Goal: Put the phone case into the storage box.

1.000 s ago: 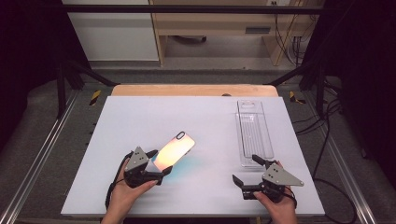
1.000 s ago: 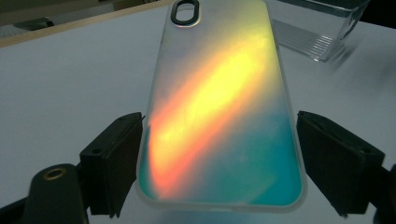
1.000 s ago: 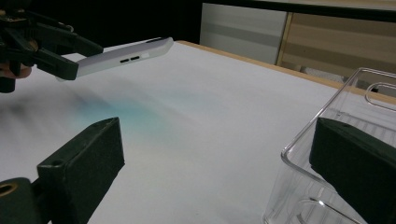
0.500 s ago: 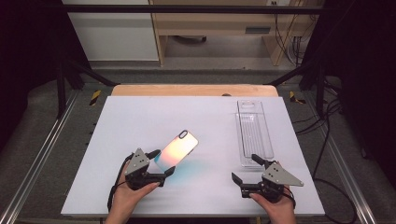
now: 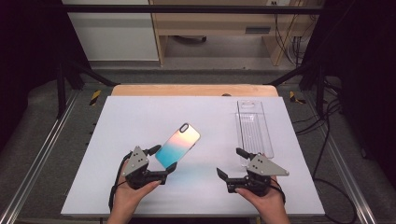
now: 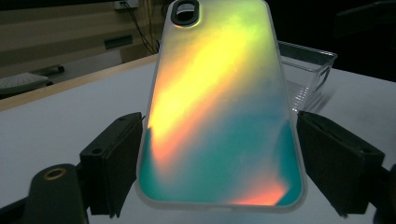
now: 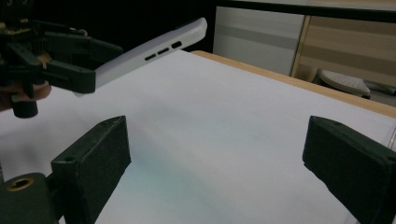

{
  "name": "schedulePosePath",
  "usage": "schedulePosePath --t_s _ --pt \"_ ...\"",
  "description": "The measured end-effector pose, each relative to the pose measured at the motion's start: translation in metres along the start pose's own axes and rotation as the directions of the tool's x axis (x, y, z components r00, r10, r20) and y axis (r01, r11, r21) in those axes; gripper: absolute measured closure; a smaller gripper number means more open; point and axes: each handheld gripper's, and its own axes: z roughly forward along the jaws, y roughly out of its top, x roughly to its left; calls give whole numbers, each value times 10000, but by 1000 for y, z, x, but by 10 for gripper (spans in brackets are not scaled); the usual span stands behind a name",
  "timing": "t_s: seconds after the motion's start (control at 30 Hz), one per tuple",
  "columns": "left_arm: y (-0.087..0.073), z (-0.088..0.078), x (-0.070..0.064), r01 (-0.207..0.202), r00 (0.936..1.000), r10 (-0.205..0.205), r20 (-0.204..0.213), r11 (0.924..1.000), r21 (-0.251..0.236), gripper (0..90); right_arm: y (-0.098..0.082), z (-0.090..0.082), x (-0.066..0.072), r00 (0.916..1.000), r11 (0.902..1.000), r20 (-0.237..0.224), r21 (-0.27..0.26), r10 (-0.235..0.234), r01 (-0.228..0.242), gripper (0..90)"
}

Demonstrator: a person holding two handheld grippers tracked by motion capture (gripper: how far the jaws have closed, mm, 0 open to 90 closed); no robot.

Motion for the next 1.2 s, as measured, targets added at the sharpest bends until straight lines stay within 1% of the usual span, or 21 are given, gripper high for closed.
schedulePosePath --t_s 0.13,0.17,0.23,0.37,0.5,0.57,0.6,0.63,0.67,0.73,0.8,0.9,0.93,1.0,1.03,1.07,1.1,1.17,1.2 --pt "9 5 -3 -54 10000 55 70 9997 -236 168 20 9 -4 9972 9983 -476 -107 572 -578 85" --pt "12 7 -3 -74 9999 77 103 9996 -289 168 23 11 -5 9948 9969 -658 -126 771 -781 86" --pt "18 8 -5 -155 9998 161 149 9992 -381 168 30 16 -8 9907 9940 -845 -166 1062 -1079 88" --pt "24 10 -11 -289 9995 295 119 9982 -535 168 42 21 -6 9856 9916 -1136 -190 1250 -1280 94" --pt "23 12 -17 -373 9991 382 160 9978 -549 168 48 27 -4 9784 9873 -1364 -121 1555 -1586 123" --pt "23 12 -19 -393 9990 407 202 9971 -649 168 49 30 -4 9724 9838 -1524 -32 1767 -1793 138" --pt "23 12 -20 -351 9991 369 224 9967 -736 168 49 32 -4 9681 9809 -1608 12 1922 -1945 146" --pt "23 13 -20 -342 9991 361 237 9966 -751 168 49 35 -5 9642 9787 -1704 75 2033 -2050 153" --pt "22 14 -20 -319 9990 341 278 9966 -756 168 49 37 -5 9624 9778 -1750 102 2080 -2094 160" --pt "21 17 -20 -421 9987 439 245 9968 -684 168 49 43 -7 9549 9736 -1922 170 2265 -2275 183" --pt "19 19 -21 -441 9986 459 281 9970 -630 168 49 48 -8 9451 9676 -2100 230 2505 -2514 227" --pt "14 21 -22 -377 9988 395 301 9976 -589 168 51 54 -10 9336 9618 -2336 334 2719 -2717 302" --pt "13 21 -22 -369 9988 387 297 9976 -590 168 50 56 -10 9307 9599 -2371 372 2785 -2778 312" --pt "11 20 -22 -335 9988 358 328 9972 -671 168 50 60 -11 9254 9556 -2398 457 2935 -2912 366" --pt "11 19 -23 -392 9987 414 302 9969 -684 168 50 61 -12 9219 9531 -2439 480 3012 -2987 384" --pt "11 19 -24 -462 9985 479 252 9967 -671 167 50 63 -12 9159 9483 -2474 554 3161 -3124 405" --pt "11 18 -24 -460 9986 477 238 9967 -673 168 50 64 -12 9121 9454 -2502 586 3247 -3205 419" --pt "11 16 -23 -517 9985 530 166 9964 -671 167 51 65 -11 9151 9468 -2439 597 3211 -3163 458" --pt "11 15 -23 -518 9985 531 161 9963 -681 167 51 65 -11 9142 9458 -2437 610 3239 -3189 479"
